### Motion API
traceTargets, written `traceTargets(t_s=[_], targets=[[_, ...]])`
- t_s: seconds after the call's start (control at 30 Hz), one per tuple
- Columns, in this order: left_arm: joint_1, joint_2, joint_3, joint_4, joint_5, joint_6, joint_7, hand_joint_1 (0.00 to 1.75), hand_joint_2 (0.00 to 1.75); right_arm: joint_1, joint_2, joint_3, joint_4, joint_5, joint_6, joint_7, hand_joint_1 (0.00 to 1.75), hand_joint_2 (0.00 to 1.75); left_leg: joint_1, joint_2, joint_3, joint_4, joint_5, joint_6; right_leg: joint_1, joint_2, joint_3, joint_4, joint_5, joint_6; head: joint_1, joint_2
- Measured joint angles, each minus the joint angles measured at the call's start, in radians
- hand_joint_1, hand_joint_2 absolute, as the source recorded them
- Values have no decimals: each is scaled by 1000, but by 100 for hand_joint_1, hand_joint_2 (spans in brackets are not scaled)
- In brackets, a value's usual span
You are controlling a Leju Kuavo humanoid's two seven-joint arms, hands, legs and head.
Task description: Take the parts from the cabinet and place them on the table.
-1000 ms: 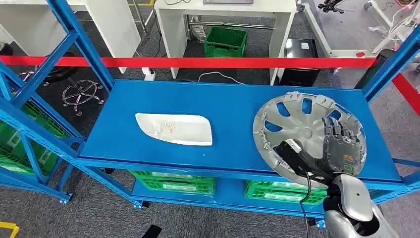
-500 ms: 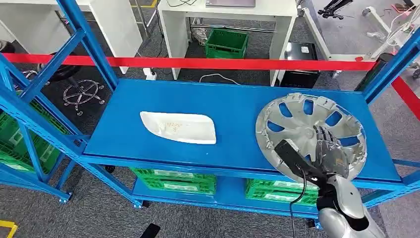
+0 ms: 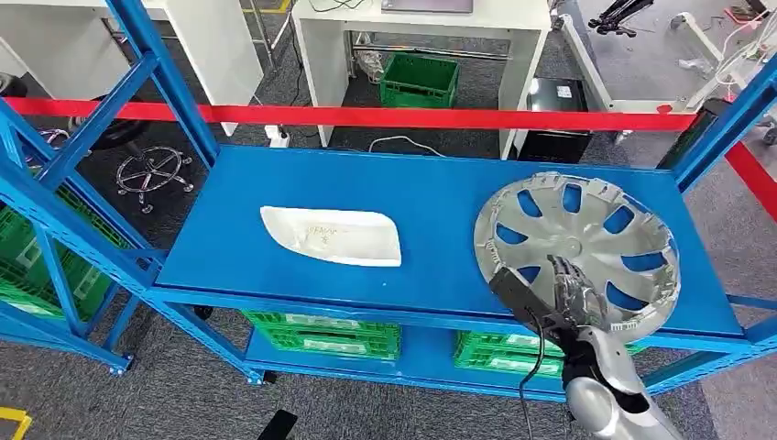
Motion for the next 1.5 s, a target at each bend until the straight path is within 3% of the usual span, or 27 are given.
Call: traceTargets(t_s=[0.4, 0.43, 1.13, 1.17, 1.5], targets=[[-4, 0, 0, -3, -16, 8, 6, 0, 0, -37, 15, 46, 119, -5, 28, 39, 0, 0, 0, 0, 5, 0, 0, 0, 0, 0, 5, -1, 0, 0, 0, 0], [-5, 0, 0, -3, -16, 9, 6, 0, 0, -42, 17, 50, 131, -5, 29, 45, 0, 175, 0, 0, 6, 0, 0, 0, 0, 0, 6, -1, 0, 0, 0, 0], [-1, -1, 0, -6, -9, 12, -4, 0, 0, -67, 26, 61, 196, -25, -5, 76, 0, 175, 0, 1, 17, 0, -1, 2, 1, 0, 22, -9, 2, 4, 0, 0], [-1, -1, 0, -6, -8, 12, -4, 0, 0, -68, 27, 61, 197, -26, -7, 76, 175, 175, 0, 1, 17, 0, -1, 2, 1, 0, 22, -9, 2, 4, 0, 0], [0, -1, 1, -6, -8, 14, -10, 0, 0, -70, 31, 61, 204, -31, -28, 71, 175, 175, 0, 1, 18, 0, -1, 2, 1, 1, 23, -9, 3, 6, 0, 0]])
